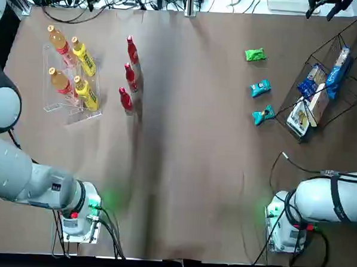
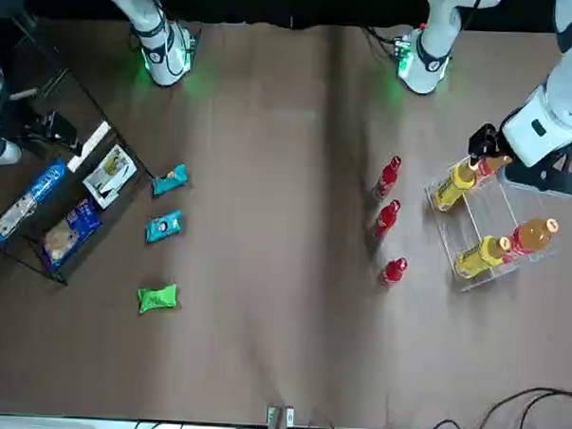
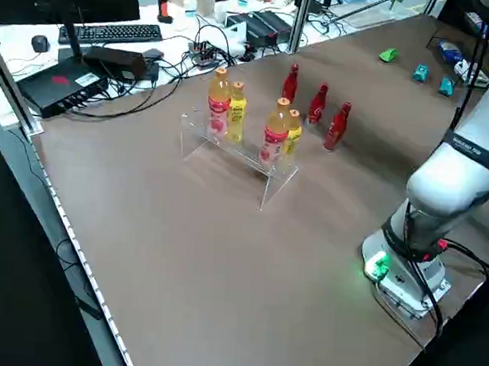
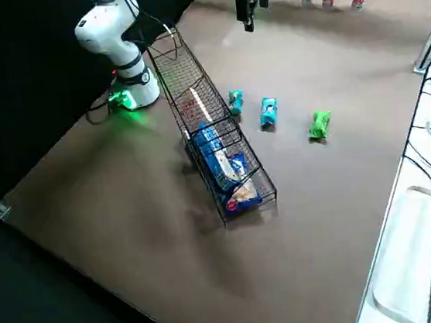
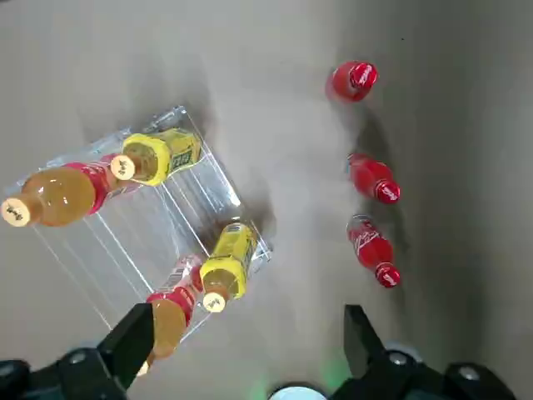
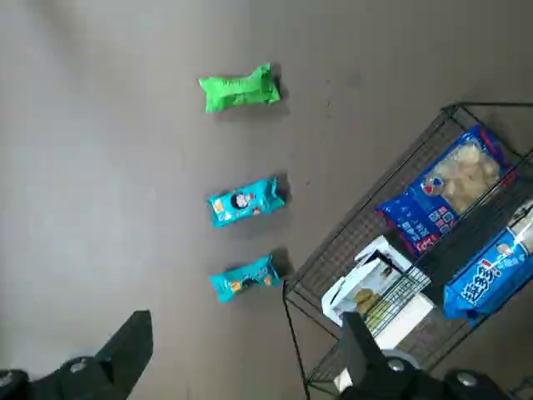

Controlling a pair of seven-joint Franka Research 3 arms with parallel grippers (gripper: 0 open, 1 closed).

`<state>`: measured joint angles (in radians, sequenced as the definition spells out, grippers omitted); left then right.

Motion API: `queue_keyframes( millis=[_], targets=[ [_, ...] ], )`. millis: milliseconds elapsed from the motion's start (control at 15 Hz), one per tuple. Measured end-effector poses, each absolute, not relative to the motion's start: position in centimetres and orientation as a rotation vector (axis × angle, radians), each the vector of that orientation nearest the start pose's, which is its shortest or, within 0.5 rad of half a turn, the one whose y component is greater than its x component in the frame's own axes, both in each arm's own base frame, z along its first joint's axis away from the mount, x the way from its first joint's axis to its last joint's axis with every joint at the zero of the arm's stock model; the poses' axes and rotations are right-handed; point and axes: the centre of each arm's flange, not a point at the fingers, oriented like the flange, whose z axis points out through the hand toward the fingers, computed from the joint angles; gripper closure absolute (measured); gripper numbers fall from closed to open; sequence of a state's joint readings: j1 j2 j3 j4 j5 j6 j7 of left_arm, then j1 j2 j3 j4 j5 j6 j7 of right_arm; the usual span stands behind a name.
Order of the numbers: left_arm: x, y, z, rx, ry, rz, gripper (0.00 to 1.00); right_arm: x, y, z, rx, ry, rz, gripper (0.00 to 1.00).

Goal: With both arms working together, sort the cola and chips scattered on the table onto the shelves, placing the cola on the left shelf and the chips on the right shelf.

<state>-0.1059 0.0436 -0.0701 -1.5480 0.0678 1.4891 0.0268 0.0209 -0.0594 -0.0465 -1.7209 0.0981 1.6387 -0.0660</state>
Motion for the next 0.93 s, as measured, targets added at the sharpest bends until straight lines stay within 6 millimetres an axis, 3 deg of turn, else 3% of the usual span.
queue_keyframes(
  millis=[467, 733, 867, 933],
  targets=[
    [55.1, -8.8, 60.6, -3.051, 0.302, 0.144, 0.00, 53.6, 0.4, 58.9, -3.057, -0.088, 0.071, 0.00],
    [55.1, -9.3, 60.3, -3.060, 0.315, 0.155, 0.00, 53.4, 2.1, 58.8, -3.064, -0.139, 0.095, 0.00],
    [55.1, -10.5, 58.6, -3.096, 0.342, 0.216, 0.00, 53.4, 2.9, 58.8, -3.064, -0.159, 0.100, 0.00],
    [55.4, -13.0, 54.9, -3.113, 0.392, 0.337, 0.00, 53.3, 3.4, 58.8, -3.064, -0.172, 0.101, 0.00]
  ],
)
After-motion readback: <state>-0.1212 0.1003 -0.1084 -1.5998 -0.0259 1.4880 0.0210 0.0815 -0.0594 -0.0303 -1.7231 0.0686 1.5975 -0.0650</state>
